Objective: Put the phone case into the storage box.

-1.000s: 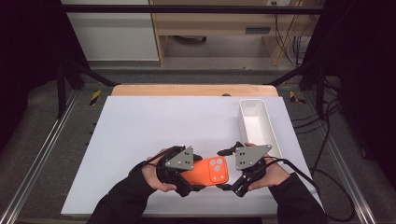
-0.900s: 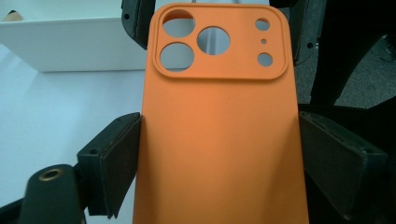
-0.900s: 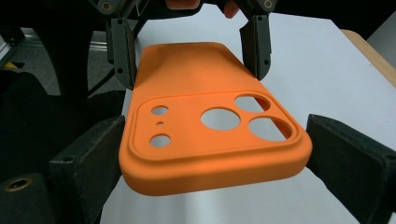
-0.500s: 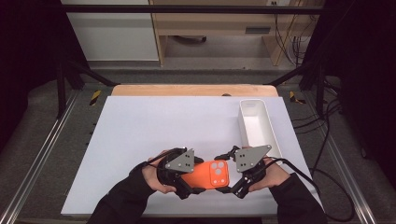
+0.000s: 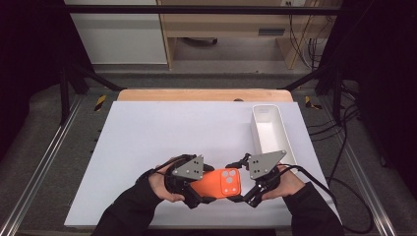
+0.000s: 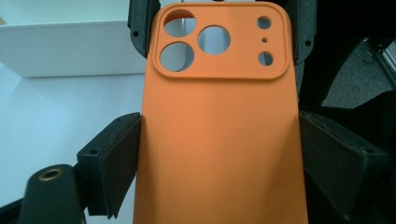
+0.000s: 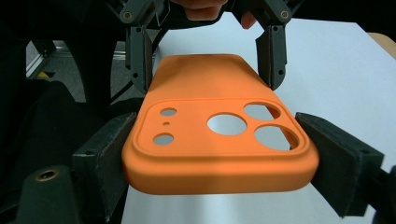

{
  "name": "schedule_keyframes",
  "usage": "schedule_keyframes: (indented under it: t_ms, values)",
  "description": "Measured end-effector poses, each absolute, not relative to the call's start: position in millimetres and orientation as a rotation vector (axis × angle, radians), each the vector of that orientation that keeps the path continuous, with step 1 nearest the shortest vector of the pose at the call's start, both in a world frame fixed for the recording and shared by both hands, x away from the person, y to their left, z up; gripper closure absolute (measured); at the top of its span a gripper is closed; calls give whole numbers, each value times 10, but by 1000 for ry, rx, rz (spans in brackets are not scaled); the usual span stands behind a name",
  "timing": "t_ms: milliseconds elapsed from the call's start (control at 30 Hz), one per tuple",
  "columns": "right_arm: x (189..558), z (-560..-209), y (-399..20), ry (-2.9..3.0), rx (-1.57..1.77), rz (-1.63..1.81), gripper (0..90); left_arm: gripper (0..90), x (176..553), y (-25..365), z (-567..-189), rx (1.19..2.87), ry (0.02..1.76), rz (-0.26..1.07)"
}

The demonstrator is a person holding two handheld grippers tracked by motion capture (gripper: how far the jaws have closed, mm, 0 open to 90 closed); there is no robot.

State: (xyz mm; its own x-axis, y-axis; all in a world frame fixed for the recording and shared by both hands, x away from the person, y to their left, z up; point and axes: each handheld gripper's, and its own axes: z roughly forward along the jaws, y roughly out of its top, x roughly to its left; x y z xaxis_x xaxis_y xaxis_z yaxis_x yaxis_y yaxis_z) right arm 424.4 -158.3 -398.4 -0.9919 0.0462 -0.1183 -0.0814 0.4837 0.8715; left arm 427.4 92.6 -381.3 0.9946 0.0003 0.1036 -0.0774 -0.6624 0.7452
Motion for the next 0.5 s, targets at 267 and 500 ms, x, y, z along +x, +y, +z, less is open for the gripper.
schedule_keyframes:
  t_ms: [267, 500]
  values:
    - [4233, -3983, -1584, 2603, -34, 1524, 170, 153, 4279, 916, -3831, 2291, -51, 98]
    - [4233, -3976, -1588, 2616, -24, 1524, 170, 97, 4294, 916, -3837, 2288, -25, 92]
